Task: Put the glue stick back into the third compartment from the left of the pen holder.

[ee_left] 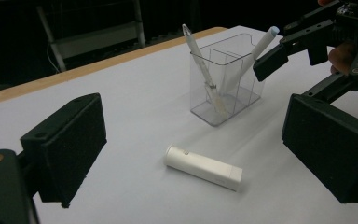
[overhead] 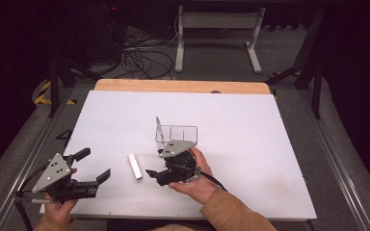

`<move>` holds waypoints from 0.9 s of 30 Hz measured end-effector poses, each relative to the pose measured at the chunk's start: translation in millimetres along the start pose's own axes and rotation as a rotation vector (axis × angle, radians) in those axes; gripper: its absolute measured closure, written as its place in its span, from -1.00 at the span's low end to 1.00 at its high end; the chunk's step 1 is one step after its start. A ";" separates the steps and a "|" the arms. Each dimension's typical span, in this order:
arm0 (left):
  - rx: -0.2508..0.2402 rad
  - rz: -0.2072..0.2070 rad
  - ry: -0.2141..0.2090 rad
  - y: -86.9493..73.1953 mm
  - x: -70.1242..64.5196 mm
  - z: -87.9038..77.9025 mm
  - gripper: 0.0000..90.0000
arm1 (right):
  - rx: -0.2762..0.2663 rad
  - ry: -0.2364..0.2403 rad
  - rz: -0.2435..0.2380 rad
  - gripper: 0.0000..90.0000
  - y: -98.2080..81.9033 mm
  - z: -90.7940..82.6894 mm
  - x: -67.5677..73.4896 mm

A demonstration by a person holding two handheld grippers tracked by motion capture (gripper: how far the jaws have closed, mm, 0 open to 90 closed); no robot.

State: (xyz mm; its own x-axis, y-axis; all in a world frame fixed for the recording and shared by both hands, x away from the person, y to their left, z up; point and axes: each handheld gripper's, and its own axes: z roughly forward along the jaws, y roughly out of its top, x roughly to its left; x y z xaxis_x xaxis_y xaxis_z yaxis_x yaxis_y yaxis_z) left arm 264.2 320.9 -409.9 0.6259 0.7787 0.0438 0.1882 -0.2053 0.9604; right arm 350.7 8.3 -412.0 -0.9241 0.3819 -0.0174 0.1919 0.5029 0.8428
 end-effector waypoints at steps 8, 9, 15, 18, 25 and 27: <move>0.008 0.008 0.006 0.5 1.3 1.1 -0.84 | 0.025 0.019 0.051 -0.27 4.7 13.2 -2.2; 0.006 0.005 0.004 0.4 1.3 1.0 -0.84 | 0.031 0.020 0.059 -0.27 6.0 15.8 -3.2; 0.002 0.001 0.001 -0.1 2.2 0.2 -0.84 | 0.071 0.012 0.093 -0.27 15.2 26.2 -5.1; 0.004 -0.003 0.003 -0.6 2.4 0.1 -0.84 | 0.088 0.016 0.113 -0.26 19.3 31.4 -6.2; 0.000 -0.004 0.003 -0.4 2.2 0.2 -0.84 | 0.123 0.021 0.125 -0.24 25.3 41.9 -5.9; 0.001 -0.001 0.002 -0.4 2.1 0.4 -0.84 | 0.126 0.019 0.119 -0.24 26.2 43.5 -5.8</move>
State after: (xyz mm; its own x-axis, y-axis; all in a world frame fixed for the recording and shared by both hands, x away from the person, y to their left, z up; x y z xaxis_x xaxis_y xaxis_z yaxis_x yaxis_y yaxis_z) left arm 265.7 322.4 -410.3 0.6245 0.7799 0.0432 0.1899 -0.2052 0.9601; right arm 375.5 53.0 -413.2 -0.8983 0.4302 0.0893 0.3388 0.5486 0.7644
